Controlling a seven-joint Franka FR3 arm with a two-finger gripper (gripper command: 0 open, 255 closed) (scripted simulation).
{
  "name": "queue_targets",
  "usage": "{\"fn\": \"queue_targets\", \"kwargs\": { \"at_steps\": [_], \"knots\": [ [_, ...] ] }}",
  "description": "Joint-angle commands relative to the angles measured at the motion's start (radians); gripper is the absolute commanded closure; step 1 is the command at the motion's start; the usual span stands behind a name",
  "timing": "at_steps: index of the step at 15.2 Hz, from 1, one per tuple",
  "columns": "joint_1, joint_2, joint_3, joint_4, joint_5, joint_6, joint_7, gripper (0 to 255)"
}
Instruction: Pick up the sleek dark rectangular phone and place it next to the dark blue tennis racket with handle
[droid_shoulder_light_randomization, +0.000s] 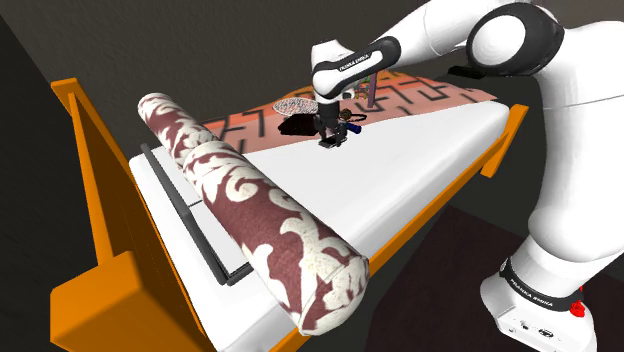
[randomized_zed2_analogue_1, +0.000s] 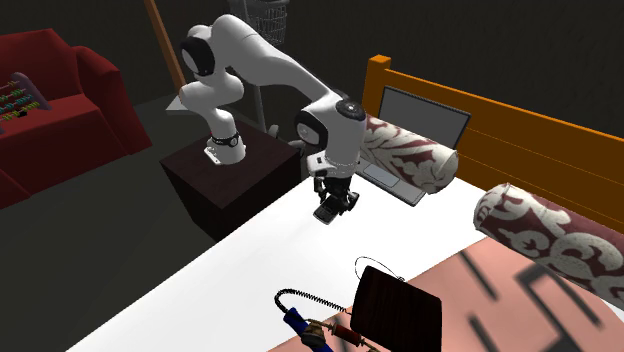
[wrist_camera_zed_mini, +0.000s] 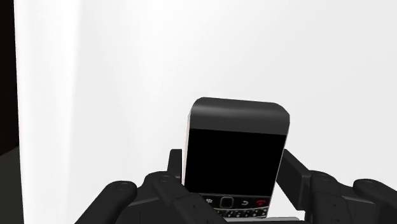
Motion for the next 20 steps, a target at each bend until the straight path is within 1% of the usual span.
{"fn": "queue_targets", "kwargs": {
  "at_steps": [1,4,6,8,9,10,20],
  "knots": [
    [-0.01,0.05,-0.012,0.082,-0.006,-0.03,-0.034,255],
    [-0.016,0.148,-0.031,0.246,-0.017,-0.093,-0.082,255],
    [-0.015,0.225,-0.044,0.38,-0.023,-0.147,-0.116,255],
    [-0.008,0.322,-0.057,0.55,-0.029,-0.216,-0.153,255],
    [-0.001,0.383,-0.064,0.661,-0.032,-0.262,-0.174,255],
    [0.007,0.432,-0.07,0.75,-0.033,-0.3,-0.19,255],
    [-0.005,0.45,-0.073,0.645,-0.04,-0.18,-0.175,255]
  ]
}}
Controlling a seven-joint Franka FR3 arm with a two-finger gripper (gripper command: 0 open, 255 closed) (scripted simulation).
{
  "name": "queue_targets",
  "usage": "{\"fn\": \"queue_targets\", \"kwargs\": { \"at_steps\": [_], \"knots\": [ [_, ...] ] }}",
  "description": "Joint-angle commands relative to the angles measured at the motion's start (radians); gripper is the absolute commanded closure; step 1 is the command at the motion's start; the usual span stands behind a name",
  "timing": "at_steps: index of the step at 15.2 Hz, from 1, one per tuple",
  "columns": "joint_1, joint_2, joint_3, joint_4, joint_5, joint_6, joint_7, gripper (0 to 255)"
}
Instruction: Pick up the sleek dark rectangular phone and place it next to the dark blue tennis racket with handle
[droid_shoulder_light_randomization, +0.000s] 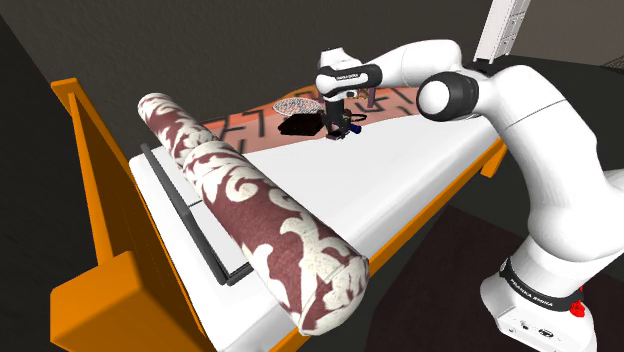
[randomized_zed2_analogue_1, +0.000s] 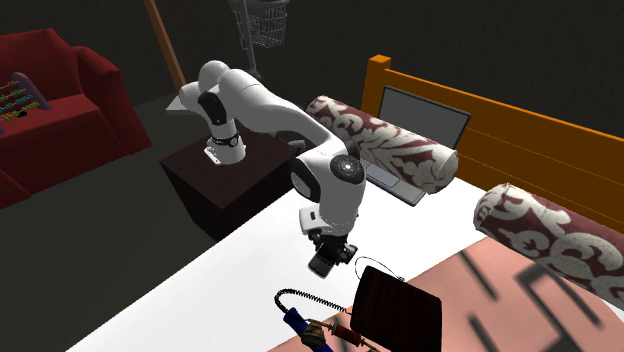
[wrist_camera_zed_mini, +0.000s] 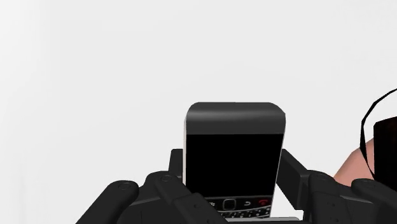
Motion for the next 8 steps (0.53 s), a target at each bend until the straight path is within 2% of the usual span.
{"fn": "queue_targets", "kwargs": {
  "at_steps": [1,8],
  "knots": [
    [-0.001,0.006,-0.001,-0.017,-0.002,0.023,0.003,255],
    [-0.003,0.042,-0.006,-0.047,-0.008,0.088,0.01,255]
  ]
}}
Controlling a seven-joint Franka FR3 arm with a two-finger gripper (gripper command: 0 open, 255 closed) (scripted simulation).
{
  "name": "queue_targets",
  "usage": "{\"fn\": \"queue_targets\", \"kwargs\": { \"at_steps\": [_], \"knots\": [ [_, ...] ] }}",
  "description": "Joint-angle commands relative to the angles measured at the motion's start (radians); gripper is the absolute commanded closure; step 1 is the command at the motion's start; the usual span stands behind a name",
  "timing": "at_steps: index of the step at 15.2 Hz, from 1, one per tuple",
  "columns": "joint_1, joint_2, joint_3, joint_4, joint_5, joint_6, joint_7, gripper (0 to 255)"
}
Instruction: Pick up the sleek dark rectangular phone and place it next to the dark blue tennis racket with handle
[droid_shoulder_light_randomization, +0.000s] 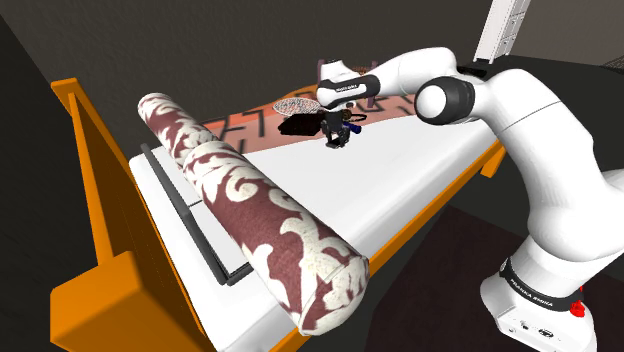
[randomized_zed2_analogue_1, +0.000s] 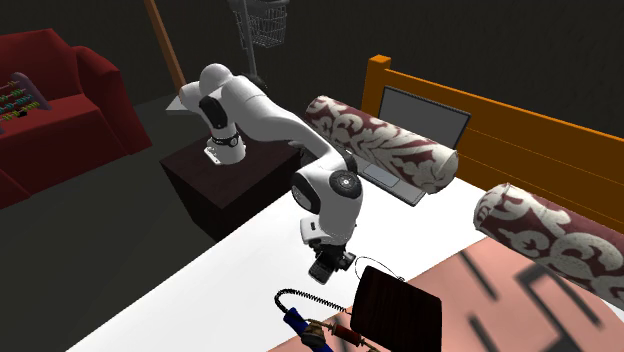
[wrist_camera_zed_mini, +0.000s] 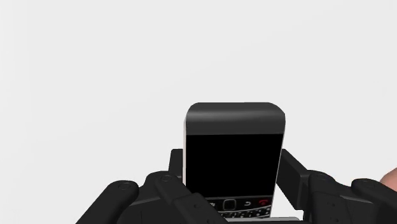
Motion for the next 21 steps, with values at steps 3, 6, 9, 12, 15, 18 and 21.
{"fn": "queue_targets", "kwargs": {
  "at_steps": [3,6,9,12,15,18,21],
  "knots": [
    [0.0,0.02,-0.003,-0.004,-0.003,0.025,0.002,255],
    [0.0,0.02,-0.003,-0.004,-0.003,0.025,0.002,255],
    [0.0,0.02,-0.003,-0.004,-0.003,0.025,0.002,255],
    [0.0,0.02,-0.003,-0.004,-0.003,0.025,0.002,0],
    [0.0,0.02,-0.003,-0.004,-0.003,0.025,0.002,0],
    [0.006,-0.01,0.002,0.044,0.004,-0.052,-0.005,0],
    [0.009,-0.015,0.003,0.062,0.006,-0.074,-0.007,0]
  ]
}}
